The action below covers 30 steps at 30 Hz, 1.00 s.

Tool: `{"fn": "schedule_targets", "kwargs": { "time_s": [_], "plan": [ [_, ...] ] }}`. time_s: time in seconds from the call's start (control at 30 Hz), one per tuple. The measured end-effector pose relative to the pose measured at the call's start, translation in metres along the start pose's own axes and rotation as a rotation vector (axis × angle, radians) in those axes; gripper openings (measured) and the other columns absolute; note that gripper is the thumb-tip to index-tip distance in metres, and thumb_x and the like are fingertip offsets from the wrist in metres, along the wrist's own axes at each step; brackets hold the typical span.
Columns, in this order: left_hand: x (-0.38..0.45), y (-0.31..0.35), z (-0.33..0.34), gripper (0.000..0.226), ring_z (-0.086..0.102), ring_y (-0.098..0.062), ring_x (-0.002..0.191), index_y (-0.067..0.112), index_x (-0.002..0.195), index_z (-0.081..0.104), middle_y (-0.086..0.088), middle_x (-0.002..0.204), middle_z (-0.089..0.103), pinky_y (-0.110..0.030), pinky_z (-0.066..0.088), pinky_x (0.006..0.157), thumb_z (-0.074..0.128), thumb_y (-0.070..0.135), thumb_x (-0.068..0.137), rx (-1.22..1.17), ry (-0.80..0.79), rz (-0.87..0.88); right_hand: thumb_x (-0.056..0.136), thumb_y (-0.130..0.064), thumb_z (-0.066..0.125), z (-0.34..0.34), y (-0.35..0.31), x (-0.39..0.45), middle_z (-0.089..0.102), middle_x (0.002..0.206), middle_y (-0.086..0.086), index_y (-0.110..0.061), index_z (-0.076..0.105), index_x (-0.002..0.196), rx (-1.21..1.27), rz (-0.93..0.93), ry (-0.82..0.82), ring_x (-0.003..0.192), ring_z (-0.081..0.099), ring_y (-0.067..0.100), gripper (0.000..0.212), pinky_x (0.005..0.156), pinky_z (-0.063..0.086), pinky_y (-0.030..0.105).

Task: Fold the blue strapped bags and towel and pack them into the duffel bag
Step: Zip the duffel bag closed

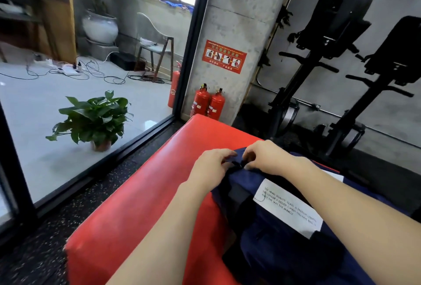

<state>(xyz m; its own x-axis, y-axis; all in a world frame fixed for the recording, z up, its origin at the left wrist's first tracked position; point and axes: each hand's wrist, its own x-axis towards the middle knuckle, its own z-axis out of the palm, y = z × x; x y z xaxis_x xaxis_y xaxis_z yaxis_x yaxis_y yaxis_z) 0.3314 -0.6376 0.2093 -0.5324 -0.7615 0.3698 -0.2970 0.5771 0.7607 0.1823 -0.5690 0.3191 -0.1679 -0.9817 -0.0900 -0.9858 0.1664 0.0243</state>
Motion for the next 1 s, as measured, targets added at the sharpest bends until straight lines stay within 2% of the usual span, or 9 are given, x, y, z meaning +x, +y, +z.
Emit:
{"fn": "schedule_targets", "kwargs": {
  "time_s": [0.13, 0.3, 0.53, 0.67, 0.73, 0.87, 1.0],
  "plan": [
    [0.002, 0.003, 0.005, 0.035, 0.061, -0.019, 0.115, 0.031, 0.122, 0.069, 0.007, 0.121, 0.071, -0.037, 0.048, 0.096, 0.066, 0.019, 0.089, 0.078, -0.042, 0.028, 0.08, -0.034, 0.073, 0.012, 0.007, 0.0, 0.07, 0.086, -0.016, -0.038, 0.074, 0.086, -0.027, -0.007, -0.03, 0.088, 0.066, 0.012, 0.007, 0.082, 0.055, 0.038],
    [0.003, 0.003, 0.014, 0.035, 0.054, -0.025, 0.112, 0.033, 0.124, 0.066, 0.009, 0.12, 0.07, -0.044, 0.044, 0.097, 0.061, 0.02, 0.092, 0.14, -0.066, 0.014, 0.089, -0.019, 0.069, 0.025, 0.01, 0.001, 0.076, 0.095, -0.006, -0.02, 0.079, 0.098, 0.061, -0.003, -0.04, 0.09, 0.069, 0.012, 0.015, 0.079, 0.049, 0.024],
    [0.002, -0.002, 0.018, 0.04, 0.046, -0.027, 0.12, 0.038, 0.132, 0.057, 0.008, 0.128, 0.065, -0.047, 0.04, 0.098, 0.05, 0.019, 0.098, 0.204, -0.169, -0.038, 0.096, -0.017, 0.057, 0.038, 0.011, 0.009, 0.076, 0.093, 0.005, -0.013, 0.078, 0.097, 0.114, 0.027, -0.105, 0.084, 0.066, 0.022, 0.022, 0.075, 0.045, 0.033],
    [0.0, -0.003, 0.017, 0.04, 0.045, -0.026, 0.115, 0.039, 0.128, 0.06, 0.01, 0.124, 0.066, -0.047, 0.038, 0.099, 0.049, 0.017, 0.097, 0.188, -0.134, -0.048, 0.097, -0.018, 0.055, 0.041, 0.011, 0.012, 0.075, 0.095, 0.008, -0.014, 0.077, 0.095, 0.164, 0.036, -0.119, 0.091, 0.068, 0.026, 0.022, 0.081, 0.048, 0.036],
    [-0.001, -0.001, 0.016, 0.038, 0.047, -0.026, 0.115, 0.038, 0.126, 0.062, 0.008, 0.122, 0.067, -0.047, 0.04, 0.1, 0.052, 0.017, 0.096, 0.172, -0.11, -0.051, 0.096, -0.017, 0.058, 0.04, 0.012, 0.01, 0.075, 0.095, 0.005, -0.017, 0.076, 0.095, 0.221, 0.035, -0.095, 0.092, 0.068, 0.023, 0.019, 0.081, 0.048, 0.033],
    [-0.001, -0.003, 0.019, 0.033, 0.061, -0.02, 0.109, 0.042, 0.113, 0.065, 0.011, 0.112, 0.07, -0.047, 0.048, 0.095, 0.054, 0.025, 0.086, 0.063, -0.025, -0.061, 0.093, -0.015, 0.062, 0.038, 0.011, 0.007, 0.074, 0.101, -0.005, -0.021, 0.076, 0.105, 0.338, 0.004, -0.054, 0.098, 0.067, 0.014, 0.019, 0.091, 0.051, 0.031],
    [-0.001, -0.003, 0.021, 0.031, 0.057, -0.024, 0.105, 0.041, 0.11, 0.067, 0.005, 0.105, 0.064, -0.049, 0.047, 0.092, 0.053, 0.023, 0.09, 0.106, -0.062, -0.056, 0.094, -0.013, 0.062, 0.038, 0.006, 0.006, 0.073, 0.099, -0.002, -0.017, 0.074, 0.107, 0.323, -0.016, -0.048, 0.095, 0.066, 0.014, 0.017, 0.086, 0.049, 0.025]
  ]
}}
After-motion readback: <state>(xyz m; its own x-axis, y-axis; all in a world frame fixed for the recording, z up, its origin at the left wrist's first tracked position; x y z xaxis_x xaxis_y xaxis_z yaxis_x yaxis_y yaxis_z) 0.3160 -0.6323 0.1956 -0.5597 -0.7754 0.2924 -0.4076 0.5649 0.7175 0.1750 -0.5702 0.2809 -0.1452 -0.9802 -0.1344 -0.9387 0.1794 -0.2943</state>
